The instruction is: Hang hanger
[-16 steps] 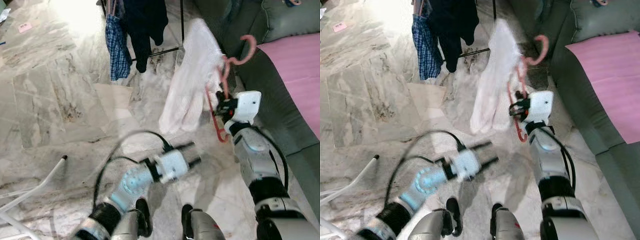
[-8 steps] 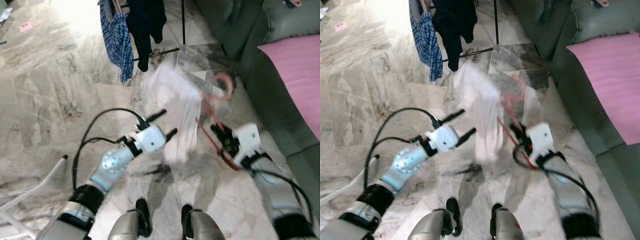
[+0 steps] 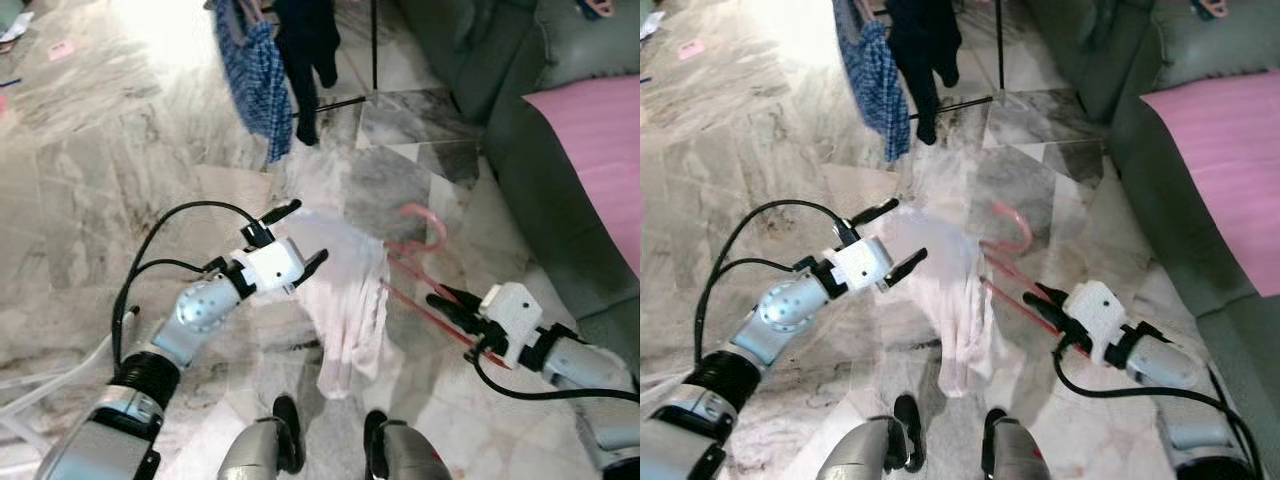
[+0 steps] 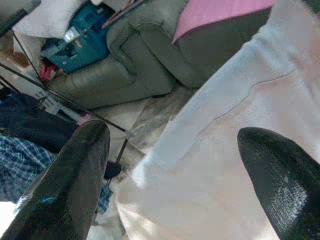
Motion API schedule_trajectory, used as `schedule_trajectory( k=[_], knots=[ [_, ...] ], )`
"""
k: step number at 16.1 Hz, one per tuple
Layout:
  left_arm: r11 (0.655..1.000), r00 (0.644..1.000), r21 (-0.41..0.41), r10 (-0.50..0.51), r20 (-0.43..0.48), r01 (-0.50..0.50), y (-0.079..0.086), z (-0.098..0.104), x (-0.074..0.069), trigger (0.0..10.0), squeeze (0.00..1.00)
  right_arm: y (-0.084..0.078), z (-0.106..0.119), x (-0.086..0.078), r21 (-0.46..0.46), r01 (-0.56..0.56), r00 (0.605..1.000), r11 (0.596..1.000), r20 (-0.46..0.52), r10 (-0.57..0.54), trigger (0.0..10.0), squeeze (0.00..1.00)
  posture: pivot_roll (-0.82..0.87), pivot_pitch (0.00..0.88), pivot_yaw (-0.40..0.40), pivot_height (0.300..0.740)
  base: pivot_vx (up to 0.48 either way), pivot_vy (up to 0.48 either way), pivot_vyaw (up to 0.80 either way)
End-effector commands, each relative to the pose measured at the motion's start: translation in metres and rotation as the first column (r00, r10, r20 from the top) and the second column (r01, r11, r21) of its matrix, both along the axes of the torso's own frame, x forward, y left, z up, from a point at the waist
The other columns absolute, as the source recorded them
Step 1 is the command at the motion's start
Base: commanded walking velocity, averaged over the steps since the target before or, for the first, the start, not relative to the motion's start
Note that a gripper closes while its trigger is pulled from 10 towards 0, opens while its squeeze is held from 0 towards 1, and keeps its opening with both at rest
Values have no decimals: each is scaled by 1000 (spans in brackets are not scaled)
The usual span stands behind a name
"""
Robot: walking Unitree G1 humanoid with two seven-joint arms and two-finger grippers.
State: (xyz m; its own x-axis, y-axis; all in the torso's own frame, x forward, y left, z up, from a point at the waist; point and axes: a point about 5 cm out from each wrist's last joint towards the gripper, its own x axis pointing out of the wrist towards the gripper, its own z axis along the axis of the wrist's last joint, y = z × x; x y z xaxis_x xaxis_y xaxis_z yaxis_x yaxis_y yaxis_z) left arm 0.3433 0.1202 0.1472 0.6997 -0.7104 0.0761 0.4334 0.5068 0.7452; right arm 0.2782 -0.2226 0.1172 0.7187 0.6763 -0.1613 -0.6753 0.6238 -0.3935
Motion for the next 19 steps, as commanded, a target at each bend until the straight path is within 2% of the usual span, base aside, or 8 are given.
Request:
schedule_trajectory(
  k=[1, 4, 6, 10, 13, 15, 16, 19],
  knots=[
    [998, 999, 61, -22, -23, 24, 5, -8, -3, 10000, 1000, 5, 4, -6, -5, -79, 997, 997, -13, 78, 10000, 0, -26, 312, 70, 740, 0, 0, 0],
    [990, 998, 131, -55, -33, 58, 12, -6, 0, 10000, 1000, 5, 5, -11, -90, -184, 982, 979, -67, 178, 10000, 0, -23, 308, 76, 740, 0, 0, 0],
    [981, 995, 171, -83, -53, 91, 11, -7, -1, 10000, 1000, 6, 7, -10, -109, -217, 975, 970, -76, 209, 10000, 0, -21, 305, 77, 740, 0, 0, 0],
    [955, 981, 239, -146, -129, 173, 11, -16, -4, 10000, 1000, 7, 10, -7, -154, -240, 970, 958, -77, 231, 10000, 0, -19, 299, 77, 740, 0, 0, 0],
    [944, 975, 266, -159, -153, 196, 15, -17, -4, 10000, 1000, 4, 8, -6, -185, -232, 972, 955, -69, 223, 10000, 0, -19, 300, 78, 740, 0, 0, 0],
    [923, 961, 305, -172, -216, 234, 18, -22, -6, 10000, 141, 0, 8, -4, -234, -209, 978, 949, -45, 204, 10000, 0, -21, 302, 83, 740, 0, 0, 0],
    [918, 959, 316, -176, -222, 241, 18, -23, -6, 10000, 0, 0, 8, -4, -233, -210, 978, 950, -45, 205, 10000, 0, -22, 302, 84, 740, 0, 0, 0],
    [899, 944, 343, -184, -272, 274, 17, -29, -8, 10000, 0, 7, 9, -7, -275, -258, 966, 926, -43, 256, 10000, 0, -27, 304, 85, 740, 0, 0, 0]
  ],
)
